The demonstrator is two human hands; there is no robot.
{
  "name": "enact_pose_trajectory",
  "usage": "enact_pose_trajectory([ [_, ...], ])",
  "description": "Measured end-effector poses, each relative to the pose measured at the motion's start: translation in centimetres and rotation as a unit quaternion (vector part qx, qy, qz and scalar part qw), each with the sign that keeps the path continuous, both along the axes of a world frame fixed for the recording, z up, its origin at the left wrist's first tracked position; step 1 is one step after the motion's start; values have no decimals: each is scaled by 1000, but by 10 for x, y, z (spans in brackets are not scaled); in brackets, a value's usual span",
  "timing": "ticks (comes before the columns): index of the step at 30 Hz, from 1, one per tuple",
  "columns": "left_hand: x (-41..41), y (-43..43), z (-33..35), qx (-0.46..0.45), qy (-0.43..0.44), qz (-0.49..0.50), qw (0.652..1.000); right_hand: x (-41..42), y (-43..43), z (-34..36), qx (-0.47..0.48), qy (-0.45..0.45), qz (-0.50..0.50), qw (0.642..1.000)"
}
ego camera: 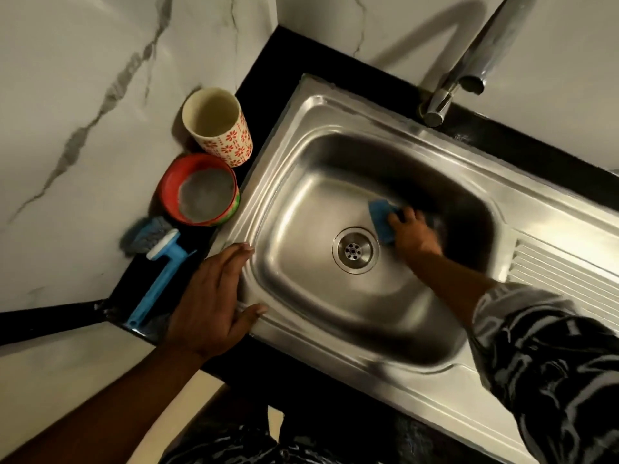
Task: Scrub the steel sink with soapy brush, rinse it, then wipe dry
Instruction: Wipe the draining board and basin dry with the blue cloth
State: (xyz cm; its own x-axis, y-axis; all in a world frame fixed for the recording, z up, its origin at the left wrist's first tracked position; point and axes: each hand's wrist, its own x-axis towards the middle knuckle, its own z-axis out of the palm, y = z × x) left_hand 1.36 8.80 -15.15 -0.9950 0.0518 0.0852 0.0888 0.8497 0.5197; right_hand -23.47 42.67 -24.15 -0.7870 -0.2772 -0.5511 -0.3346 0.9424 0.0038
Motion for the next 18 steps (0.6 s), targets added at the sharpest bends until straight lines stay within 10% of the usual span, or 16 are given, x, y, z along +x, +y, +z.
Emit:
enact_pose_trajectory([
  [18,3,-2,1,-12,4,-6,1000,118,-105,-8,19,-188,-169,967],
])
